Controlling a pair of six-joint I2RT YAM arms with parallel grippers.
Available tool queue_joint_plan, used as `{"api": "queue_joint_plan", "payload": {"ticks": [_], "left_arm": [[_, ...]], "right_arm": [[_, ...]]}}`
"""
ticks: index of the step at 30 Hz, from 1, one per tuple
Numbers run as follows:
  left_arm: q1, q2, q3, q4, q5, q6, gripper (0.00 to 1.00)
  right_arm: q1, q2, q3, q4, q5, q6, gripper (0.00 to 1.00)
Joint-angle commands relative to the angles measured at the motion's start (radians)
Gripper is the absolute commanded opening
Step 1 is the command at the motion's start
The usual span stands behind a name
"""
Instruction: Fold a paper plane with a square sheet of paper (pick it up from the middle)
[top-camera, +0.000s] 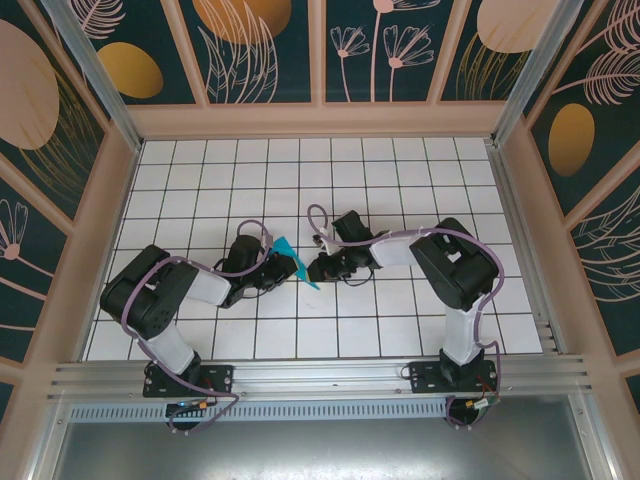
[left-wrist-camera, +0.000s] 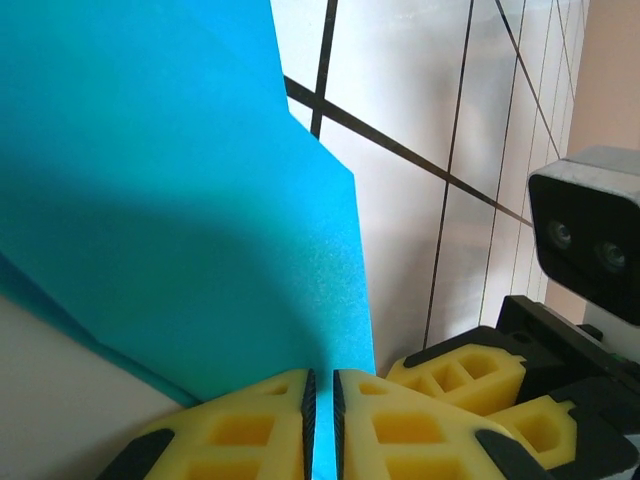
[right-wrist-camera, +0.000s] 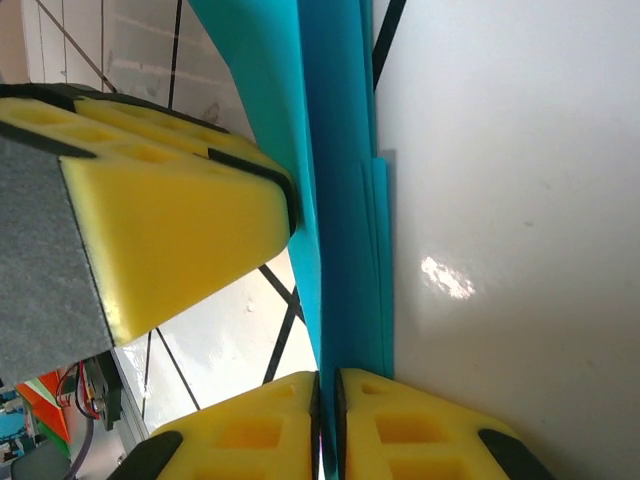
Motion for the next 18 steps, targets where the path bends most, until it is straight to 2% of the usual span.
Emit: {"api": "queue_joint_plan", "payload": {"ticks": [1, 4, 10, 18], "left_arm": [[-0.004, 0.015, 0.009, -0.075, -0.065, 0.015, 0.17], [-0.004, 0.044, 0.009, -0.078, -0.068, 0.015, 0.16], [-0.003, 0.045, 0.014, -0.097, -0.076, 0.015, 0.16], [-0.004, 0.051, 0.05, -0.204, -0.11, 0.03, 0.12]], "right_arm": [[-0.007, -0.038, -0.024, -0.02, 0.002, -0.014, 0.13], [-0.005, -0.023, -0.032, -0.013, 0.007, -0.013, 0.09], [-0.005, 0.022, -0.023, -0.018, 0.023, -0.012, 0.09], [-0.006, -0.119, 0.001, -0.096, 0.098, -0.021, 0.21]]}}
